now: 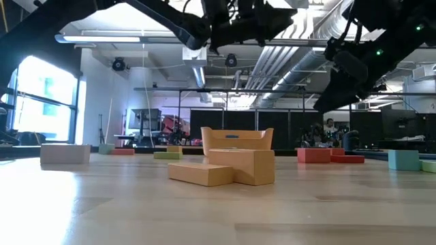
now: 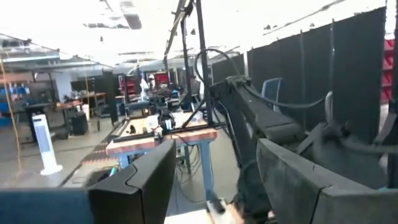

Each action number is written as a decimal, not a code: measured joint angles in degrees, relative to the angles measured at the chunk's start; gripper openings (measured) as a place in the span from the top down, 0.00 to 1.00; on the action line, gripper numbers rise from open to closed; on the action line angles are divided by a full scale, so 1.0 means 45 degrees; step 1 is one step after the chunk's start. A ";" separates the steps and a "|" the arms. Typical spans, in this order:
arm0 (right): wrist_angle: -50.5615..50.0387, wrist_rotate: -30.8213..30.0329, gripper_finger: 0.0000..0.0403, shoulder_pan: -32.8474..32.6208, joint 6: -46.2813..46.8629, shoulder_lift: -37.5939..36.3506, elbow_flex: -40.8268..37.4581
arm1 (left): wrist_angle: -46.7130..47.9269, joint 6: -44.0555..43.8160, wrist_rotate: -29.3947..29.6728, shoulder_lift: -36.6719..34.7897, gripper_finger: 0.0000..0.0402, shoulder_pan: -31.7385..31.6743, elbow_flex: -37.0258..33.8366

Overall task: Sort blocks by size
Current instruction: Put the bottom blue square block into the blue bin, then adjust the orange bin

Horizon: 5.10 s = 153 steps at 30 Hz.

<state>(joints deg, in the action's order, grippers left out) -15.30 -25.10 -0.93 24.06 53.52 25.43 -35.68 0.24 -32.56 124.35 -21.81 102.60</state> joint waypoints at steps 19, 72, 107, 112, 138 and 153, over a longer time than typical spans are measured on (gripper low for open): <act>-0.4796 0.4968 0.44 -0.2160 -0.0686 0.0432 0.0937 | 1.1016 0.3315 0.8111 -0.3671 0.48 0.4423 -0.1830; -0.7785 0.2605 0.69 -0.4460 0.7792 0.3623 0.3491 | 0.4104 0.0667 1.3994 -0.9576 0.48 0.7485 -1.2107; -1.2552 0.2105 0.49 -1.2875 1.8320 0.5561 0.7542 | 0.3565 0.0441 1.4042 -0.9576 0.48 0.7218 -1.2102; -1.1873 -0.5177 0.49 -1.2694 1.6864 0.5558 0.7758 | 0.4105 -0.1613 1.4041 -0.9482 0.48 0.6480 -1.2098; -0.4077 -0.7695 0.49 -0.7537 0.3546 0.6051 0.6878 | 2.1672 -1.9365 0.6849 -1.1631 0.79 1.4014 -1.0680; -0.4167 -0.7381 0.49 -0.7547 0.2977 0.6052 0.6877 | 2.3982 -2.2577 0.4413 -1.1475 0.87 1.4726 -1.3307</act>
<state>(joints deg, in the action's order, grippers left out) -34.05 -58.31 -34.89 37.45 80.75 56.38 72.24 -101.35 -12.70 72.71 44.46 42.72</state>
